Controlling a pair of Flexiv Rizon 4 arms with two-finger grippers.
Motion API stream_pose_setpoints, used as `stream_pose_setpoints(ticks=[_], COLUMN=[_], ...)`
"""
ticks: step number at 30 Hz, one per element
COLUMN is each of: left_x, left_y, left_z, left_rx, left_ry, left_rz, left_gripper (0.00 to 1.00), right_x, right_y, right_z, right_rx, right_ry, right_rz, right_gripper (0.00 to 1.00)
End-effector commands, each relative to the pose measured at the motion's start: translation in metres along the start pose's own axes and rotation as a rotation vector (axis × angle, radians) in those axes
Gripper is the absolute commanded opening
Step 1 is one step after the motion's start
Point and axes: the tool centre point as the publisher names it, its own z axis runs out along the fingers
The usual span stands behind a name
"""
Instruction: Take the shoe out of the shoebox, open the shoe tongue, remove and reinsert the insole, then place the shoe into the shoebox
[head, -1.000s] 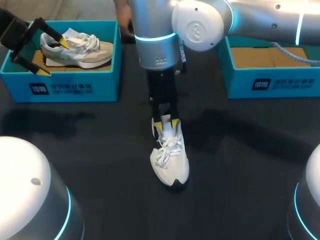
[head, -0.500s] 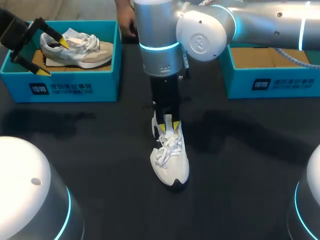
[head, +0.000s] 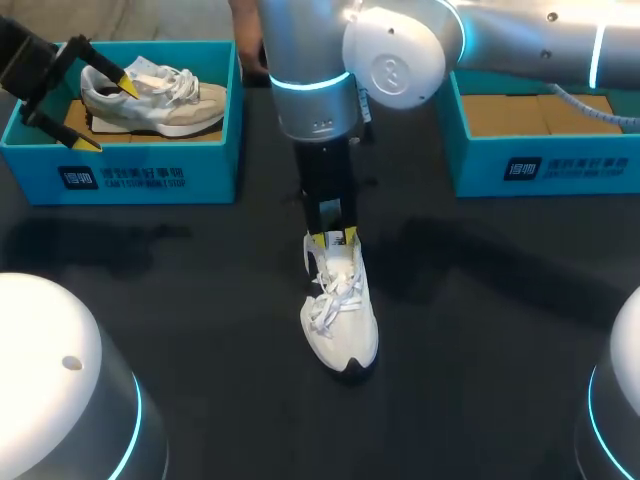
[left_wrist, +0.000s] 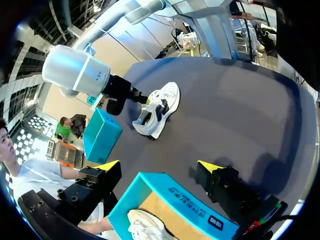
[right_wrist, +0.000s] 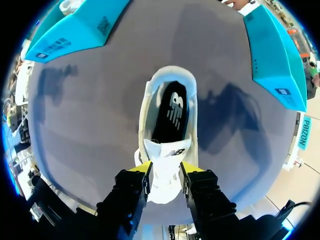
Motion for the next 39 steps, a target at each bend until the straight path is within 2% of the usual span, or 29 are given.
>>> stream_pose_setpoints(ticks=[1, 5, 10, 14, 17, 19, 22, 24, 29, 30, 31, 32, 39], left_x=[0.0, 0.0, 0.0, 0.0, 0.0, 0.0, 0.0, 0.0, 0.0, 0.0, 0.0, 0.0, 0.0], left_y=[-0.001, -0.001, -0.001, -0.001, -0.001, -0.001, -0.001, -0.001, -0.001, -0.001, -0.001, -0.001, -0.001], left_z=[-0.001, -0.001, -0.001, -0.001, -0.001, -0.001, -0.001, -0.001, -0.001, -0.001, -0.001, -0.001, -0.001], left_rx=[-0.002, -0.002, -0.002, -0.002, -0.002, -0.002, -0.002, -0.002, -0.002, -0.002, -0.002, -0.002, -0.002], left_ry=[0.003, 0.003, 0.003, 0.003, 0.003, 0.003, 0.003, 0.003, 0.003, 0.003, 0.003, 0.003, 0.003], left_rz=[0.0, 0.0, 0.0, 0.0, 0.0, 0.0, 0.0, 0.0, 0.0, 0.0, 0.0, 0.0, 0.0], left_gripper=[1.0, 1.0, 1.0, 1.0, 1.0, 1.0, 1.0, 1.0, 1.0, 1.0, 1.0, 1.0, 1.0], right_x=[0.001, 0.002, 0.0, -0.003, -0.008, -0.01, -0.007, -0.003, 0.005, 0.006, 0.006, 0.006, 0.006], right_y=[0.009, 0.019, 0.022, 0.016, 0.012, 0.013, 0.016, 0.018, 0.024, 0.024, 0.025, 0.025, 0.025], right_z=[0.01, 0.02, 0.028, 0.013, -0.001, -0.007, -0.013, -0.017, -0.03, -0.032, -0.034, -0.034, -0.034], right_rx=[-0.002, -0.007, 0.001, -0.029, -0.086, -0.133, -0.206, -0.226, -0.272, -0.274, -0.283, -0.283, -0.283], right_ry=[0.008, 0.022, 0.031, 0.013, 0.031, 0.036, 0.017, -0.033, -0.083, -0.094, -0.1, -0.1, -0.1], right_rz=[-0.007, -0.011, -0.012, -0.007, -0.024, -0.076, -0.255, -0.36, -0.517, -0.53, -0.537, -0.537, -0.537], right_gripper=[0.36, 0.36, 0.35, 0.36, 0.37, 0.39, 0.44, 0.47, 0.49, 0.51, 0.73, 1.0, 1.0])
